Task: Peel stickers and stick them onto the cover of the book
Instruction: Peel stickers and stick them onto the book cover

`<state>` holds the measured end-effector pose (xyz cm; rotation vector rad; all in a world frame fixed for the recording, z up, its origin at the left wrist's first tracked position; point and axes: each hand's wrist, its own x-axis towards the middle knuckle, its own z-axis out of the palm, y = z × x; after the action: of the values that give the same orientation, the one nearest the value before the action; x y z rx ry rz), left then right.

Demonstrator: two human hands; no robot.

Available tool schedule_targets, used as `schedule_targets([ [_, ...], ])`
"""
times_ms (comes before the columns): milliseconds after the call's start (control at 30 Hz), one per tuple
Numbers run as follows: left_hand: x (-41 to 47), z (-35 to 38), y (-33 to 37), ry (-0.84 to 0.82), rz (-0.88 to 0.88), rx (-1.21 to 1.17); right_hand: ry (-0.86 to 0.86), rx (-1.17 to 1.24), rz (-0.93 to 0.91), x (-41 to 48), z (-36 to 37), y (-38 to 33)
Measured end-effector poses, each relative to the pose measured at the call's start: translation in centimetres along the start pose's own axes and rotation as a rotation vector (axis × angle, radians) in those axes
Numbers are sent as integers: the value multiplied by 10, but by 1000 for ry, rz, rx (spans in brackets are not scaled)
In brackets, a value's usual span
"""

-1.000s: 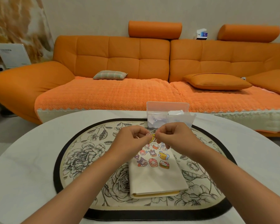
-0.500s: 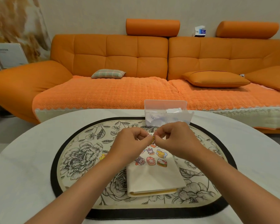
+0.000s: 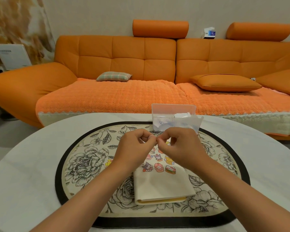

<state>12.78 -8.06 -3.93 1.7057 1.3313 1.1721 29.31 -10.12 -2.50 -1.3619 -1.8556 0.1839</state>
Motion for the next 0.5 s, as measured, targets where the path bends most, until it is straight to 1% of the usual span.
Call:
schedule_targets([
  [67,1,-4,3,-28,15,-18,-109,358,245,4,-6,-4],
  [100,2,-5,4,-46,28,-31,-141,458,326,5,-10,-5],
  [167,3,-7,6,-69,59,-42,-201,559,404,6,-16,-5],
  [233,2,-9,8,-78,71,-41,-240,596,419,5,-19,-5],
  [300,1,-9,9,-85,57,-45,-229,594,412,4,-18,-5],
  [500,-1,-5,9,-76,19,-91,-154,439,313,4,-9,-5],
])
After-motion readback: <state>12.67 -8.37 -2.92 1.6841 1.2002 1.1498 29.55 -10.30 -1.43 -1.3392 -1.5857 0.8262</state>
